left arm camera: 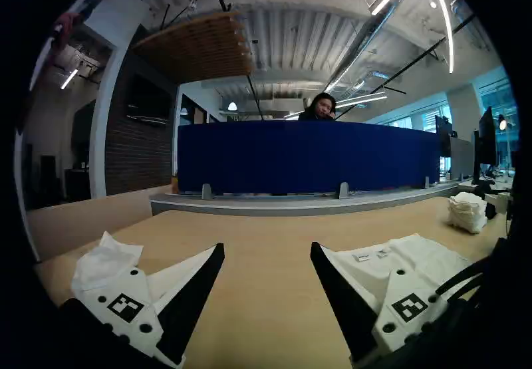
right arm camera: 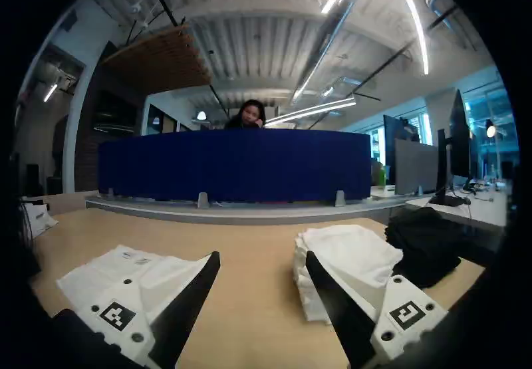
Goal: Fold towel
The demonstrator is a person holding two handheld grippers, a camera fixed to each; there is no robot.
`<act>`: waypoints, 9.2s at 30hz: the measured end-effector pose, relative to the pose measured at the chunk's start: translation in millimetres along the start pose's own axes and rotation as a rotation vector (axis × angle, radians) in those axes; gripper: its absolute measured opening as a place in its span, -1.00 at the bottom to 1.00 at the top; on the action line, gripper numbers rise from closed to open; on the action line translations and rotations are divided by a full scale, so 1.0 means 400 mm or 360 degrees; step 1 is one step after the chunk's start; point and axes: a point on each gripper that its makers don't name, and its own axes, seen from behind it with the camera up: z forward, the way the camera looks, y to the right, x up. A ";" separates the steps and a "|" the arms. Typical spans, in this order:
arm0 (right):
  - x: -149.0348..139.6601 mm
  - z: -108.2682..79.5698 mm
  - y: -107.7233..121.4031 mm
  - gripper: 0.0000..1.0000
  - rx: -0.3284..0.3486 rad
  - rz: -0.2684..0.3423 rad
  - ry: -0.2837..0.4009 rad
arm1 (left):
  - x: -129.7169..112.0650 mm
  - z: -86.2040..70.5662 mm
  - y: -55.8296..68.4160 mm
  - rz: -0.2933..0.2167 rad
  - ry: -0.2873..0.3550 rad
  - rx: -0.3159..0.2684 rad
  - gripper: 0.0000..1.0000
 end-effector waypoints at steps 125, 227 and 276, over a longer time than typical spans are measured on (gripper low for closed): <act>0.000 0.000 0.000 1.00 0.0000 0.0000 0.0000 | 0.004 0.003 0.002 0.0000 0.0000 0.0000 0.92; 0.314 -0.217 -0.214 1.00 0.1022 -0.0689 -0.0888 | 0.353 -0.108 0.261 0.0469 -0.0678 -0.0893 0.92; -0.285 -0.246 -0.293 1.00 0.1144 -0.0649 -0.1320 | -0.261 -0.169 0.366 0.0615 -0.1186 -0.1216 0.93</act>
